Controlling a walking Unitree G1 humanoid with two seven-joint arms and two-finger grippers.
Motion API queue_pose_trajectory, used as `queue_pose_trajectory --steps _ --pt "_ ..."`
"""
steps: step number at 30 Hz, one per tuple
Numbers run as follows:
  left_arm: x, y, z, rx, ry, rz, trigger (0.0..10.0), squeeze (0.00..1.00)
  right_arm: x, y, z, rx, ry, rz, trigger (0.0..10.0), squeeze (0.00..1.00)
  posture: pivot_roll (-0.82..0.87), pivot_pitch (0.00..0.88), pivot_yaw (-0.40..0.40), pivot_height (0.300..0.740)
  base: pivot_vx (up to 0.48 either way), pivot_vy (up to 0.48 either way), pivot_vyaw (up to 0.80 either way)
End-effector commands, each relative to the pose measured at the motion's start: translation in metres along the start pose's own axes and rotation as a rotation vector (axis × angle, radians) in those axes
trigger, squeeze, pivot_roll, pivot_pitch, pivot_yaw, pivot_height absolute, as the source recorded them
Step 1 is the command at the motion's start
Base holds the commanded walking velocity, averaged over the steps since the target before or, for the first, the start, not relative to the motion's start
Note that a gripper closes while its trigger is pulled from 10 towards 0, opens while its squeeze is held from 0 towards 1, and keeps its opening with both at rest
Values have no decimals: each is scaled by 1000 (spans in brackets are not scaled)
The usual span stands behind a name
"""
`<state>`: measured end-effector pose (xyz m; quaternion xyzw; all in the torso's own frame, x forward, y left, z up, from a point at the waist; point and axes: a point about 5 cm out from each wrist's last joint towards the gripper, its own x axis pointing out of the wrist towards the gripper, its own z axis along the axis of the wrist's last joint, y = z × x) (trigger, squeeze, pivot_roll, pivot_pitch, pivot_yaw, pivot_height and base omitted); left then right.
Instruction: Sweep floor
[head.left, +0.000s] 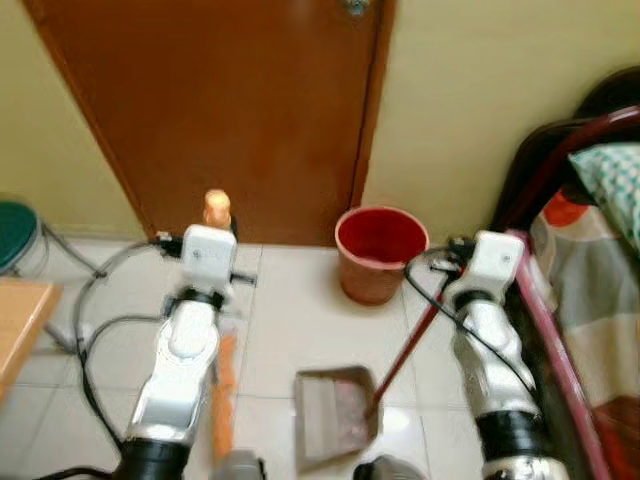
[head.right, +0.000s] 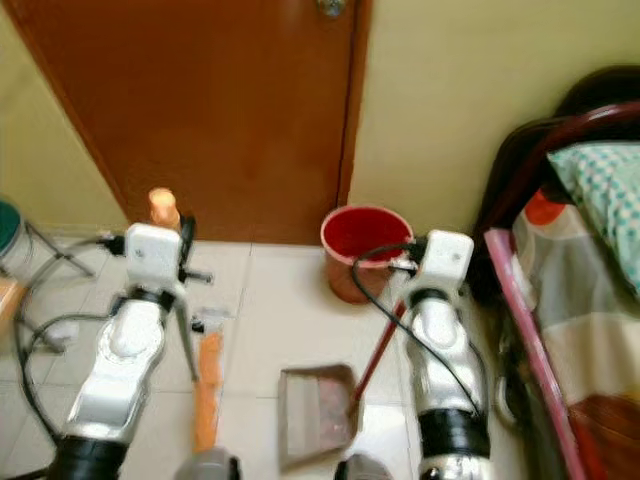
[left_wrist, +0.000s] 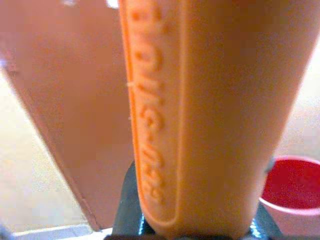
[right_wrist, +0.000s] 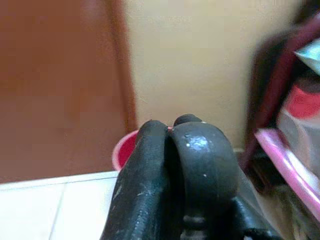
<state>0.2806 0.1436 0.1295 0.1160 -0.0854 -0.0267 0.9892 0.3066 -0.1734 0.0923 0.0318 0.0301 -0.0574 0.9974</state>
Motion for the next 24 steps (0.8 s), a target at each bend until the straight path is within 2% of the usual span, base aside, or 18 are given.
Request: queue_pose_trajectory --steps 1,9,15,24 --pt "4 6 14 21 -69 17 10000 0 6 9 20 -11 -89 57 10000 0 37 21 -18 740 0 0 450" --pt "3 8 15 22 -83 14 10000 0 6 12 22 -16 -103 76 10000 0 33 25 -19 740 0 0 643" --pt "5 8 16 17 -88 6 10000 0 3 19 20 21 -93 119 10000 0 30 28 -19 740 249 0 664" --pt "6 7 16 14 -87 -2 10000 0 3 22 20 10 -94 146 10000 0 28 31 -19 740 275 0 521"
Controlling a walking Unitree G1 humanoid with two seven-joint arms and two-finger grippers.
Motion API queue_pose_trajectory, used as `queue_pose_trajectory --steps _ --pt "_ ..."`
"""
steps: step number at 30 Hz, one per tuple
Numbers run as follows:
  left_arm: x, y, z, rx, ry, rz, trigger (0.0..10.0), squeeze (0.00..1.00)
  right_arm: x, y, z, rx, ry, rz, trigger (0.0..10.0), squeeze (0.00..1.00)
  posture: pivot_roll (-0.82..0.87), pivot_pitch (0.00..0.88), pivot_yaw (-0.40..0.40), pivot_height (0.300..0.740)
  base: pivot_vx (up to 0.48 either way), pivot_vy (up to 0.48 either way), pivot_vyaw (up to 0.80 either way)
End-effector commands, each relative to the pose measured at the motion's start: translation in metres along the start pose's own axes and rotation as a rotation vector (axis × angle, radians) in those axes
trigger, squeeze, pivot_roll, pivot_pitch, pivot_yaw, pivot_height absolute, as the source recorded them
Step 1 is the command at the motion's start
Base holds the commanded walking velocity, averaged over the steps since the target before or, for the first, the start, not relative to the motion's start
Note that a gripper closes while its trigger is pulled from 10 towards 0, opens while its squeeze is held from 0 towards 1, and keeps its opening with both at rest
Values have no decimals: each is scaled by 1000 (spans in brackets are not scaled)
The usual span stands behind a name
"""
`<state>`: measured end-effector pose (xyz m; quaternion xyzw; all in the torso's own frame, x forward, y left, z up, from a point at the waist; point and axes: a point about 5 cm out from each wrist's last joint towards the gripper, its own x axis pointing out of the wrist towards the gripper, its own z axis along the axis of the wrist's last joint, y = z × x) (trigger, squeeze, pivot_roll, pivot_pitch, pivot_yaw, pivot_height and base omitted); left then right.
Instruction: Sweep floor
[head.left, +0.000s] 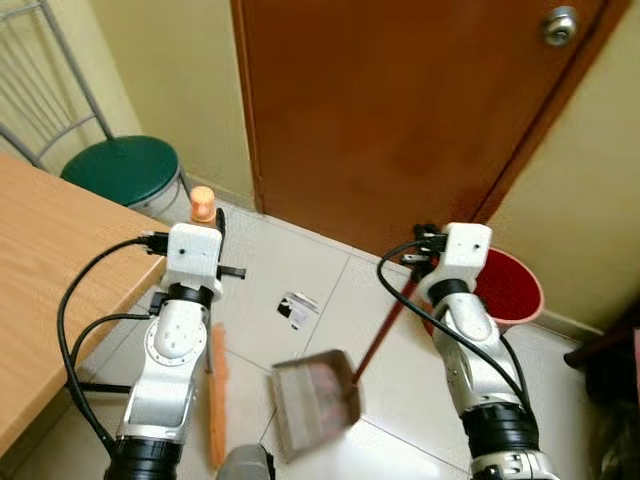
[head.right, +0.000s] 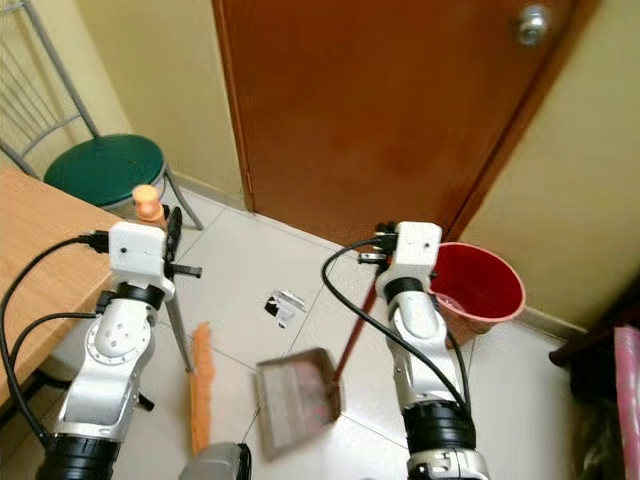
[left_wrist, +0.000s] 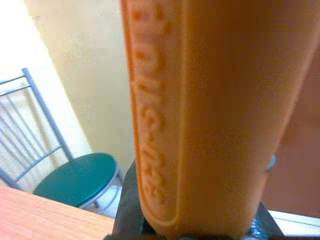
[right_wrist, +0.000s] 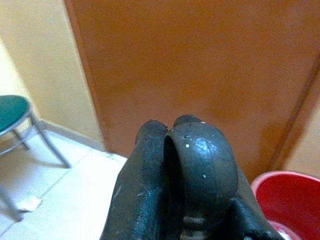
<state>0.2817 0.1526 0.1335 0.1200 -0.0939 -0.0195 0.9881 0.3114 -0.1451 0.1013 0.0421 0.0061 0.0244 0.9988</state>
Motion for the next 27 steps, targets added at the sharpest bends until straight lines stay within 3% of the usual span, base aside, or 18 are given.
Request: queue_pose_trajectory --steps 1,7,16,20,27 --pt "5 -3 15 5 -74 -18 10000 0 2 -7 13 -13 -51 -19 10000 0 28 31 -19 740 296 0 0" --pt "7 2 17 19 -83 -4 10000 0 1 -15 16 -34 -45 -39 10000 0 15 61 -49 740 305 0 0" --pt "9 2 17 13 -79 -12 10000 0 2 -15 17 -28 -44 -42 10000 0 6 71 -19 740 302 0 0" --pt "10 1 20 12 -95 -12 10000 0 1 -12 13 -17 -37 -42 10000 0 12 73 -21 740 0 0 -725" --pt "21 1 17 65 -96 -55 10000 0 -3 -7 9 -23 -23 -25 10000 0 13 79 -32 740 0 0 0"
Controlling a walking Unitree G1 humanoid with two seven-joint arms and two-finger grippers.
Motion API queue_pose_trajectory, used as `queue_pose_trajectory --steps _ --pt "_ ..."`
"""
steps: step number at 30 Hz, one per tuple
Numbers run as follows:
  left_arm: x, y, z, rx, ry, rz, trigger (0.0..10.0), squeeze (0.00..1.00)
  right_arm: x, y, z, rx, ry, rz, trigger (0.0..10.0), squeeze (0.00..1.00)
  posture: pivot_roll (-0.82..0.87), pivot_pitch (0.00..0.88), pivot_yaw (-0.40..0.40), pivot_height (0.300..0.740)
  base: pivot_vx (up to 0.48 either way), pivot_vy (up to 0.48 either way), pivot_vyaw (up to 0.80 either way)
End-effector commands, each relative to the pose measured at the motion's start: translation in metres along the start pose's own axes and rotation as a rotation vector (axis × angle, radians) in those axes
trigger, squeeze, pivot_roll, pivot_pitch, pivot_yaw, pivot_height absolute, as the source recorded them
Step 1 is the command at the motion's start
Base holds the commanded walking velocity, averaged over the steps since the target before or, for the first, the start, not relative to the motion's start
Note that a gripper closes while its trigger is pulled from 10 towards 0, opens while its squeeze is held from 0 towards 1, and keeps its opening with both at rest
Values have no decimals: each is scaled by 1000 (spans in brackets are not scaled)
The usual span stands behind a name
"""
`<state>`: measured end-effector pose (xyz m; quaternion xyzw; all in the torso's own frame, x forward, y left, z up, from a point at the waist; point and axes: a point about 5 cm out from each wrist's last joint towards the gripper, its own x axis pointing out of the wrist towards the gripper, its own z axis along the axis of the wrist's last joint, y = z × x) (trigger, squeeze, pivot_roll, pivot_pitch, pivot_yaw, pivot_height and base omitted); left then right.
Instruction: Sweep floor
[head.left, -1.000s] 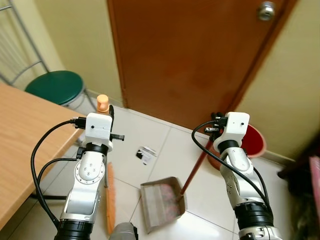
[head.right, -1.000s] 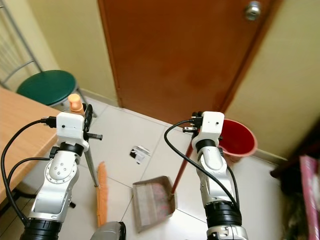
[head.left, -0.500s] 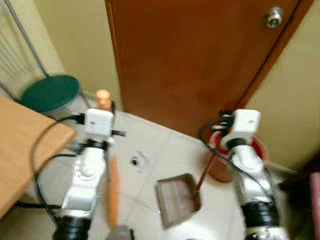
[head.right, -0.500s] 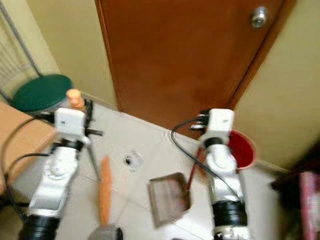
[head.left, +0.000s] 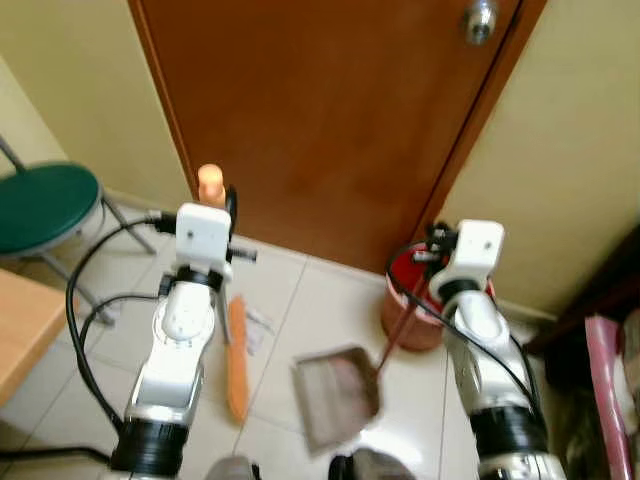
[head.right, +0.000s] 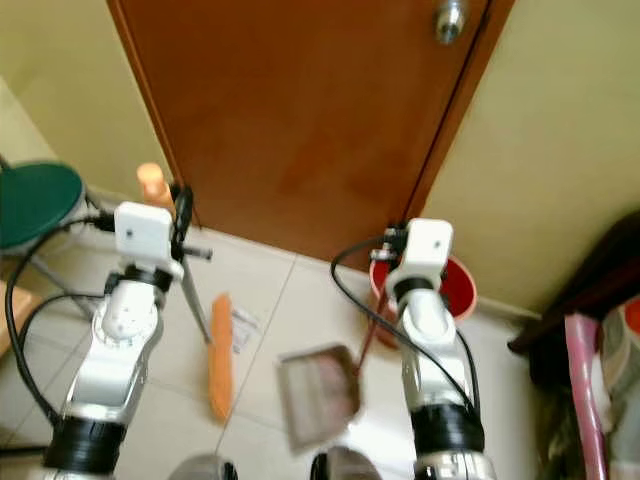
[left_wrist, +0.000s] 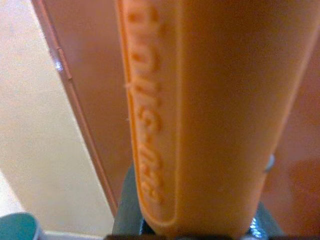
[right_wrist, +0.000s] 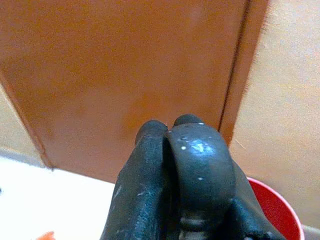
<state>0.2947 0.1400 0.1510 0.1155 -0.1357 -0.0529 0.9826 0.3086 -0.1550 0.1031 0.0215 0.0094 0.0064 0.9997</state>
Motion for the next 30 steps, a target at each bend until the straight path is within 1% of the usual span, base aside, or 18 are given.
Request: queue_pose_trajectory --steps 1,3,5,6,8,9,13,15,16,17,19,20,22,24,25,28,29,30 --pt "7 8 -2 88 3 -20 10000 0 0 1 7 21 -29 9 10000 0 10 81 -33 740 0 0 0" --pt "11 8 -3 101 2 -34 10000 0 0 1 7 15 -29 8 10000 0 2 85 -34 740 0 0 0" --pt "21 8 -3 155 -16 -80 10000 0 -1 -1 8 8 -29 4 10000 0 -4 86 -34 740 0 0 0" --pt "21 8 -3 155 -16 -80 10000 0 -1 -1 8 8 -29 4 10000 0 -4 86 -34 740 0 0 0" --pt "32 13 1 167 -39 -81 10000 0 -3 -3 9 0 -33 -2 10000 0 -14 88 -31 740 0 0 0" --pt "32 13 1 167 -39 -81 10000 0 -3 -3 9 0 -33 -2 10000 0 -14 88 -31 740 0 0 0" --pt "47 21 5 201 -68 -97 10000 0 -7 -9 8 -13 -29 -22 10000 0 -32 94 -25 740 0 0 0" --pt "50 22 4 206 -65 -110 10000 0 -8 -10 8 -16 -28 -25 10000 0 -38 98 -24 740 0 0 0" --pt "53 20 3 210 -58 -133 10000 0 -8 -10 8 -16 -28 -25 10000 0 -38 98 -24 740 0 0 0" --pt "56 14 0 217 -50 -190 10000 0 -9 -10 9 -14 -29 -24 10000 0 -44 102 -26 740 0 0 0" --pt "58 9 -1 219 -48 -230 10000 0 -10 -10 10 -13 -29 -25 10000 0 -44 102 -26 740 0 0 0" --pt "59 2 -5 254 -42 -298 10000 0 -11 -11 11 -18 -30 -25 10000 0 -51 105 -27 740 0 0 0" --pt "58 -9 -8 293 -44 -386 10000 0 -12 -13 11 -26 -29 -28 10000 0 -64 108 -27 740 0 0 0" --pt "59 -13 -10 294 -37 -417 10000 0 -13 -15 11 -35 -27 -31 10000 0 -64 108 -27 740 0 0 0" --pt "59 -22 -14 292 -22 -475 10000 0 -16 -20 12 -56 -25 -41 10000 0 -75 112 -26 740 0 0 0" --pt "59 -33 -20 289 3 -528 10000 0 -21 -29 12 -74 -16 -63 10000 0 -89 116 -22 740 0 0 0" --pt "59 -38 -24 282 24 -547 10000 0 -25 -36 11 -83 -9 -80 10000 0 -95 118 -20 740 0 0 0" --pt "59 -40 -25 277 30 -549 10000 0 -26 -37 11 -86 -7 -84 10000 0 -99 121 -18 740 0 0 0"
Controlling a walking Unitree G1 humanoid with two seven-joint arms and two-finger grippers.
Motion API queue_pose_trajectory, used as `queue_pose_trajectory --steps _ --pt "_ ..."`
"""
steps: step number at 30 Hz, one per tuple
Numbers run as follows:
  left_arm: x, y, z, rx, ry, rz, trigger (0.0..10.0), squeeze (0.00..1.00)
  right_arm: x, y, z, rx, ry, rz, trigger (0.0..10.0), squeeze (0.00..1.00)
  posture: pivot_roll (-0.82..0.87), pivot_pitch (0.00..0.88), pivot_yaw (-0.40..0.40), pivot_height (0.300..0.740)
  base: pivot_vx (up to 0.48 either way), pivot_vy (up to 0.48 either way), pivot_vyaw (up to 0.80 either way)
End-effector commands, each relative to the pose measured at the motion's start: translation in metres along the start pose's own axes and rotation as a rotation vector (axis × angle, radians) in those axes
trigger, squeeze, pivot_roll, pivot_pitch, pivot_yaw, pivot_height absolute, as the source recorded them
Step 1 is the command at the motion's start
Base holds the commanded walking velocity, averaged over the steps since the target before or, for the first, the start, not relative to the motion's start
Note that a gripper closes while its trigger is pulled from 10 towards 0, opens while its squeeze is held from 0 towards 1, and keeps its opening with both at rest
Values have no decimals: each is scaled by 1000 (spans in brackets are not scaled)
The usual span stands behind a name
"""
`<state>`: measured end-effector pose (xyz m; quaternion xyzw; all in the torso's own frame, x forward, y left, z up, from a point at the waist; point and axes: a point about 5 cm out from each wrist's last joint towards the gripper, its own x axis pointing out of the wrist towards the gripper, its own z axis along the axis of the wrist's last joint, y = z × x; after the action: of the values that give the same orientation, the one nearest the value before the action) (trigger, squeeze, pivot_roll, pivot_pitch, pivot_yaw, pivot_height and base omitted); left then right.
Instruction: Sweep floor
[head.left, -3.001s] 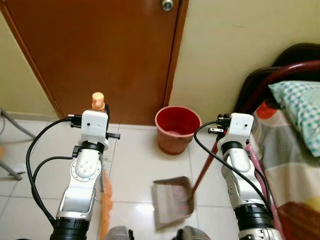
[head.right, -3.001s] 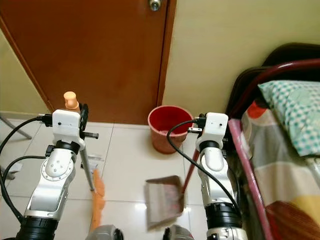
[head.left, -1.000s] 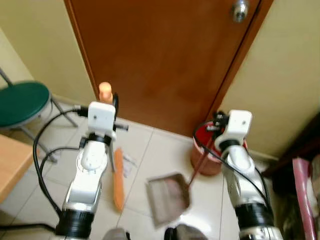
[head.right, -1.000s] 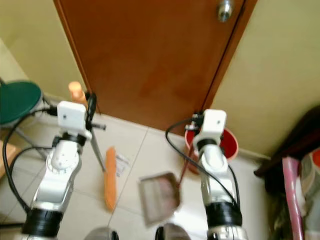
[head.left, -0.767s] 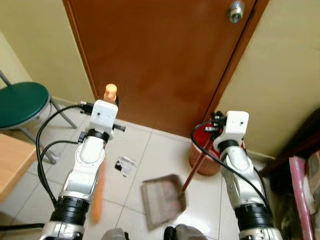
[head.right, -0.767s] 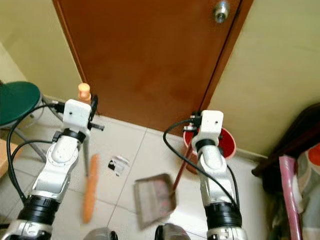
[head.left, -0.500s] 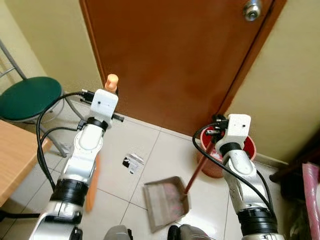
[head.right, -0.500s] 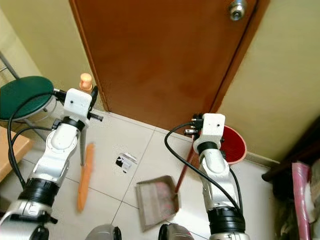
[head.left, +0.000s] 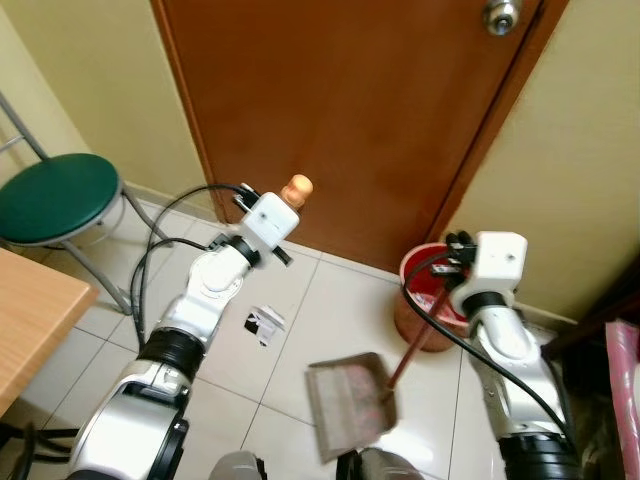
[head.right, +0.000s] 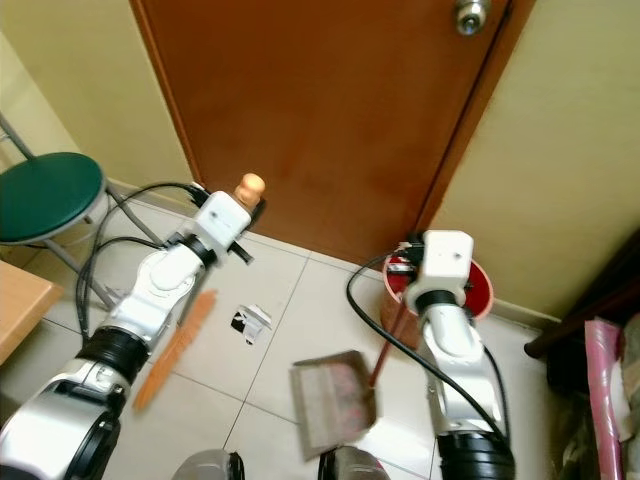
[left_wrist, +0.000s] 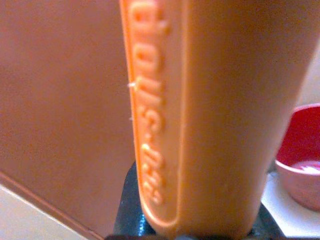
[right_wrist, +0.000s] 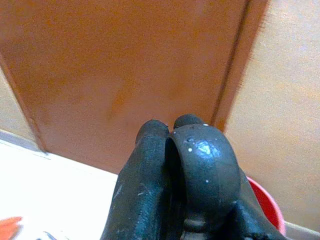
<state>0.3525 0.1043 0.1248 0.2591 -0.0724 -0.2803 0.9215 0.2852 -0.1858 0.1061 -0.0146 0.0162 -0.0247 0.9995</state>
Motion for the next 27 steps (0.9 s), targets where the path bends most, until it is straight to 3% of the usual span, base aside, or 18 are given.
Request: queue_pose_trajectory --steps 1,6,13,15,24,27 --pt "6 0 8 41 -26 -30 10000 0 -4 -10 6 -15 -17 -28 10000 0 -99 121 -18 740 0 0 0" --pt "13 -19 5 -8 -24 -102 10000 0 -11 -18 5 -32 -8 -47 10000 0 -112 127 -11 740 0 0 0" --pt "23 -44 13 -28 -51 -185 10000 0 -12 -17 7 -32 -8 -54 10000 0 -123 132 -6 740 0 0 0" --pt "27 -65 18 -35 -60 -266 10000 0 -11 -16 7 -35 -8 -55 10000 0 -123 132 -6 740 0 0 0" --pt "26 -102 26 -76 -112 -446 10000 0 -9 -18 8 -51 -8 -73 10000 0 -113 137 -2 740 0 0 0" --pt "20 -115 26 -87 -134 -526 10000 0 -5 -27 7 -118 -3 -140 10000 0 -113 137 -2 740 0 0 0"
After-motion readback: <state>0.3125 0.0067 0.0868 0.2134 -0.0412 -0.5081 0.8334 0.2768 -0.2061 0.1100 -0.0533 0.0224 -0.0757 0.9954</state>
